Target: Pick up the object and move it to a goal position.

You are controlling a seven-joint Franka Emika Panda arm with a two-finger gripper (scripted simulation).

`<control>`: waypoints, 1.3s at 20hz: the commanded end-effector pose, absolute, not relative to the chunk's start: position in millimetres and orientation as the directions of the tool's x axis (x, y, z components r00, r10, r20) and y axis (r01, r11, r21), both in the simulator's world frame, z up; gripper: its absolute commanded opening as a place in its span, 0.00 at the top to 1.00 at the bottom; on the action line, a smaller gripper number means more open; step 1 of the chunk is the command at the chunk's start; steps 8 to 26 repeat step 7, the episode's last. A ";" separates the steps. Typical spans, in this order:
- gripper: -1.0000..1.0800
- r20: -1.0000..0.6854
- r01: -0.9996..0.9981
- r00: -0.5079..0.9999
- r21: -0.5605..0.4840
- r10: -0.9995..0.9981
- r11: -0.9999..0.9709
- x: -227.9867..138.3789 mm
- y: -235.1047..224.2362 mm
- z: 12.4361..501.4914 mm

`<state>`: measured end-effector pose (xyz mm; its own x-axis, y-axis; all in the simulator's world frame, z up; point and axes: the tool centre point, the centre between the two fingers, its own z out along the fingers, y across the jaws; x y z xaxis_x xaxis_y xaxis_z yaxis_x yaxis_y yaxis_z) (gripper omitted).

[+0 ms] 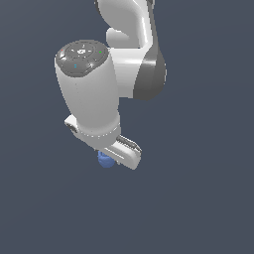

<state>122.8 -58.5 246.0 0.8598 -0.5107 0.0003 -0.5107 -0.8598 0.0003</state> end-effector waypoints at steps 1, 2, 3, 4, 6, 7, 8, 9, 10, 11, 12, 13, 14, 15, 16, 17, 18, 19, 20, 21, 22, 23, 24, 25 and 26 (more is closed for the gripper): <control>1.00 0.000 -0.511 0.860 0.000 -0.511 -0.860 126.1 -58.6 248.5; 1.00 0.000 -0.511 0.860 0.000 -0.511 -0.860 126.9 -58.7 249.1; 1.00 0.000 -0.511 0.860 0.000 -0.511 -0.860 127.5 -58.7 249.6; 1.00 0.000 -0.511 0.860 0.000 -0.511 -0.860 128.1 -58.7 249.9; 1.00 0.000 -0.511 0.860 0.000 -0.511 -0.860 128.6 -58.7 250.3; 1.00 0.000 -0.511 0.860 0.000 -0.511 -0.860 128.7 -58.7 250.3; 1.00 0.000 -0.511 0.860 0.000 -0.511 -0.860 128.7 -58.7 250.3; 1.00 0.000 -0.511 0.860 0.000 -0.511 -0.860 128.7 -58.7 250.3; 1.00 0.000 -0.511 0.860 0.000 -0.511 -0.860 128.7 -58.7 250.3; 1.00 0.000 -0.511 0.860 0.000 -0.511 -0.860 128.7 -58.7 250.3; 1.00 0.000 -0.511 0.860 0.000 -0.511 -0.860 128.7 -58.7 250.3; 1.00 0.000 -0.511 0.860 0.000 -0.511 -0.860 128.7 -58.7 250.3; 1.00 0.000 -0.511 0.860 0.000 -0.511 -0.860 128.7 -58.7 250.3; 1.00 0.000 -0.511 0.860 0.000 -0.511 -0.860 128.7 -58.7 250.3; 1.00 0.000 -0.511 0.860 0.000 -0.511 -0.860 128.7 -58.7 250.3; 1.00 0.000 -0.511 0.860 0.000 -0.511 -0.860 128.7 -58.7 250.3; 1.00 0.000 -0.511 0.860 0.000 -0.511 -0.860 128.7 -58.7 250.3; 1.00 0.000 -0.511 0.860 0.000 -0.511 -0.860 128.7 -58.7 250.3; 1.00 0.000 -0.511 0.860 0.000 -0.511 -0.860 128.7 -58.7 250.3; 1.00 0.000 -0.511 0.860 0.000 -0.511 -0.860 128.7 -58.7 250.3; 1.00 0.000 -0.511 0.860 0.000 -0.511 -0.860 128.7 -58.7 250.3; 1.00 0.000 -0.511 0.860 0.000 -0.511 -0.860 128.7 -58.7 250.3; 1.00 0.000 -0.511 0.860 0.000 -0.511 -0.860 128.7 -58.7 250.3; 1.00 0.000 -0.511 0.860 0.000 -0.511 -0.860 128.7 -58.7 250.3; 1.00 0.000 -0.511 0.860 0.000 -0.511 -0.860 128.7 -58.7 250.3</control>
